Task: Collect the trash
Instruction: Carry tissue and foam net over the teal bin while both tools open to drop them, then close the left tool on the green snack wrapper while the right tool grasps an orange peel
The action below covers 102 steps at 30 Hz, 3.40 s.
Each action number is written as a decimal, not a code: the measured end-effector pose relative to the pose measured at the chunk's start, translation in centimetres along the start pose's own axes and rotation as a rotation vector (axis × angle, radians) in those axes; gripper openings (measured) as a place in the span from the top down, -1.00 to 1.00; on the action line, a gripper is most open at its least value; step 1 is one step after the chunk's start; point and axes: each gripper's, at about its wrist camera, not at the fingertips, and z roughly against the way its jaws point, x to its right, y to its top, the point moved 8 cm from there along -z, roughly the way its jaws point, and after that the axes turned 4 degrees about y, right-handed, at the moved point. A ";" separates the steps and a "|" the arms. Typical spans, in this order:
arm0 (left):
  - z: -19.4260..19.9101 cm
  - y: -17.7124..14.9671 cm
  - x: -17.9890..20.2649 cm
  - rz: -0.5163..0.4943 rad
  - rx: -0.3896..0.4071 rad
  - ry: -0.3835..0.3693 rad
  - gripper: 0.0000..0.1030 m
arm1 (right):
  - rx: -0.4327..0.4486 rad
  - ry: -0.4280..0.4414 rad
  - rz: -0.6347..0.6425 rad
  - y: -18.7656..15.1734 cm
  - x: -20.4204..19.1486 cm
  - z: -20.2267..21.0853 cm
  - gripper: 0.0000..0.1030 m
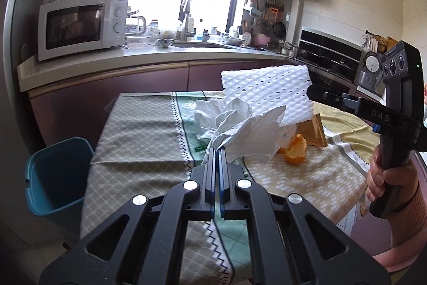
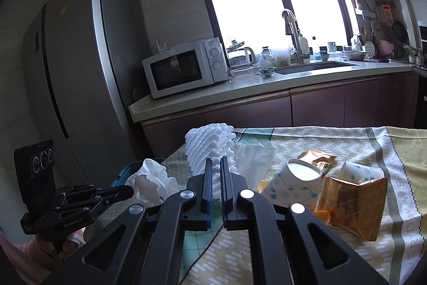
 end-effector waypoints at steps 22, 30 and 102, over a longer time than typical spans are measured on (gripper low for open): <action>-3.4 -4.8 -30.1 0.168 -0.174 0.529 0.95 | -0.404 0.238 0.107 -2.8 -15.3 -26.8 0.91; -7.9 -6.6 -34.0 0.196 -0.272 0.530 0.88 | -0.594 0.240 0.067 -6.3 -16.9 -32.9 0.82; -15.2 -4.8 0.6 0.012 -0.353 -0.083 0.52 | -0.211 -0.195 -0.453 -11.2 12.3 -0.4 0.85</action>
